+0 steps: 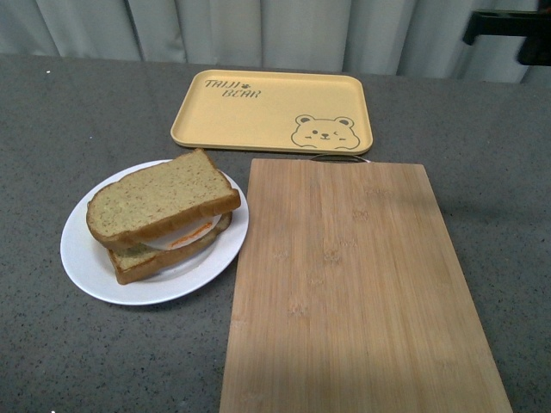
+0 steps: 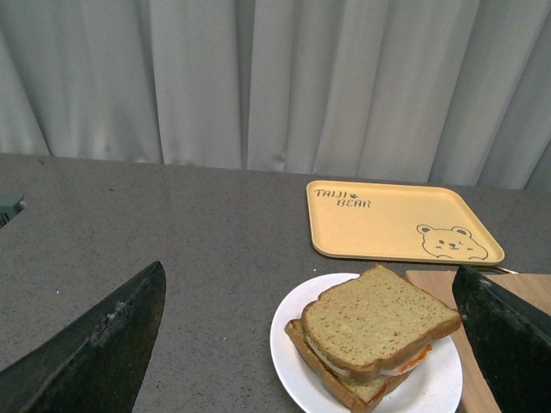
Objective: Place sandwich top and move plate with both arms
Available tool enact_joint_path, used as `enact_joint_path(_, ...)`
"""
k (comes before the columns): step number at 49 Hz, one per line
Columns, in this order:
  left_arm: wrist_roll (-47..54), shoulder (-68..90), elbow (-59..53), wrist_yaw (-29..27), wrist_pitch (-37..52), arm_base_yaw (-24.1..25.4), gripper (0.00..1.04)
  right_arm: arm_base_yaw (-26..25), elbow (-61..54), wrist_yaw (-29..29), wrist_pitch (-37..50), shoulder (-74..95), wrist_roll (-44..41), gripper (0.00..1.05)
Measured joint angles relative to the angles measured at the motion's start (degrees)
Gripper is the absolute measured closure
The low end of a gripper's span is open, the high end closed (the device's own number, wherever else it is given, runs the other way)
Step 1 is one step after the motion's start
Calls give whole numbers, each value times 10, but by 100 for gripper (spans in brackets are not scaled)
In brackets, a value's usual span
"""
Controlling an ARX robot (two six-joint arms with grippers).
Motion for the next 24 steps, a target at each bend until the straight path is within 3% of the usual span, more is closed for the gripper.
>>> enact_joint_path(3, 0, 0, 0, 0, 0, 0, 7, -10, -35, -10, 3, -26, -3, 104)
enact_joint_path(24, 0, 0, 0, 0, 0, 0, 7, -75, -230, -75, -40, -243, -4, 104)
